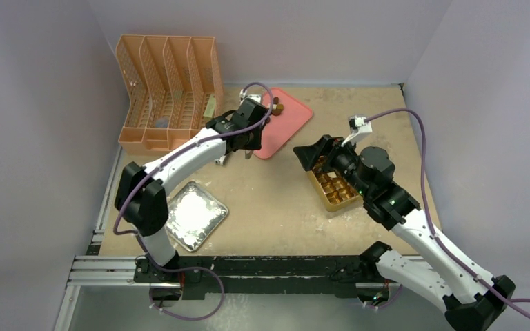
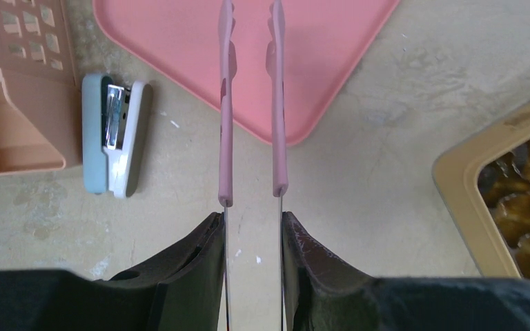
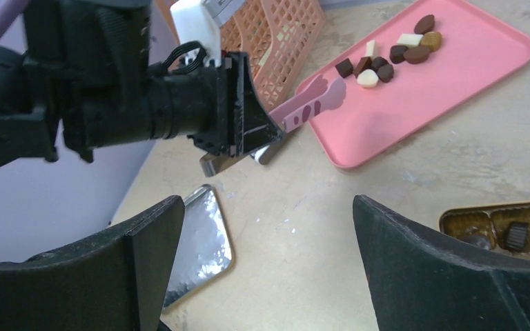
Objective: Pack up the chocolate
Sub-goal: Pick up the fake chocolate from the plate.
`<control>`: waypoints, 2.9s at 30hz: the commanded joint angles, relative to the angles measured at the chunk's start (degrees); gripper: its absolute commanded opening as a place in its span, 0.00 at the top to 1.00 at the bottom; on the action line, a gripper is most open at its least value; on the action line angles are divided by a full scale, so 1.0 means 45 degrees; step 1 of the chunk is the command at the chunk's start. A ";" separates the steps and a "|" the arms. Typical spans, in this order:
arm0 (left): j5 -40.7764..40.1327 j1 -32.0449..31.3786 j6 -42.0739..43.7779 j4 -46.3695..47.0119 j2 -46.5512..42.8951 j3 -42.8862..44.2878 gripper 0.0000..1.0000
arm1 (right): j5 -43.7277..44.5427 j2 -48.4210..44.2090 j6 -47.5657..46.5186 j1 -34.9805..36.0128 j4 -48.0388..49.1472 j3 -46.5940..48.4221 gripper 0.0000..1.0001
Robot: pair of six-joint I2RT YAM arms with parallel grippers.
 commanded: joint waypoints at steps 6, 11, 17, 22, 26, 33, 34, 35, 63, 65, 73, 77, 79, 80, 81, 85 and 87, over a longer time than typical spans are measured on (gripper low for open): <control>0.0613 0.0885 0.0586 0.1038 0.2206 0.1916 0.68 | 0.0993 -0.0992 -0.0535 -0.0026 -0.0465 -0.0226 0.02; 0.0934 0.1153 0.0666 0.1295 0.3158 0.2365 0.68 | 0.1094 -0.1117 -0.0695 -0.0026 -0.0558 -0.0264 0.02; 0.1100 0.1372 0.0680 0.1375 0.4011 0.2962 0.67 | 0.1226 -0.1216 -0.0781 -0.0026 -0.0607 -0.0289 0.02; 0.1080 0.1492 0.0743 0.1306 0.4596 0.3480 0.66 | 0.1314 -0.1255 -0.0858 -0.0029 -0.0527 -0.0285 0.02; 0.1080 0.1605 0.0763 0.1258 0.5018 0.3875 0.66 | 0.1349 -0.1255 -0.0882 -0.0029 -0.0494 -0.0307 0.02; 0.0973 0.1728 0.0822 0.1068 0.5607 0.4591 0.65 | 0.1405 -0.1198 -0.0951 -0.0028 -0.0388 -0.0332 0.02; 0.0954 0.1746 0.0822 0.1036 0.5701 0.4704 0.65 | 0.1411 -0.1197 -0.0953 -0.0029 -0.0387 -0.0339 0.02; 0.0906 0.1763 0.0839 0.0998 0.5788 0.4816 0.65 | 0.1412 -0.1182 -0.0944 -0.0029 -0.0365 -0.0330 0.02; 0.1331 0.2002 0.0863 0.0108 0.5192 0.5095 0.73 | 0.1451 -0.1021 -0.1059 -0.0017 -0.0328 -0.0087 0.03; 0.1601 0.2002 0.0861 0.0096 0.4860 0.4776 0.74 | 0.1467 -0.1040 -0.1059 -0.0029 -0.0328 -0.0077 0.03; 0.2722 0.1983 0.0668 0.0159 0.3375 0.3543 0.74 | 0.1448 -0.1214 -0.1200 -0.0028 -0.0560 0.0067 0.03; 0.3420 0.1983 0.0574 0.0334 0.2554 0.2914 0.74 | 0.1973 -0.1606 -0.1748 -0.0027 -0.1193 0.0313 0.02; 0.3658 0.1964 0.0522 0.0383 0.2065 0.2613 0.74 | 0.2158 -0.1814 -0.1879 -0.0028 -0.1440 0.0426 0.02; 0.3847 0.1949 0.0469 0.0490 0.1828 0.2366 0.74 | 0.2254 -0.1930 -0.1928 -0.0029 -0.1562 0.0454 0.02; 0.3887 0.1935 0.0428 0.0554 0.1608 0.2168 0.74 | 0.2311 -0.2025 -0.1942 -0.0019 -0.1635 0.0484 0.02; 0.4381 0.1702 0.0401 0.0577 0.0878 0.1685 0.74 | 0.2475 -0.2339 -0.1911 -0.0029 -0.1892 0.0545 0.02; 0.4505 0.1499 0.0457 0.0440 0.0621 0.1577 0.74 | 0.2510 -0.2437 -0.1870 -0.0025 -0.2013 0.0574 0.02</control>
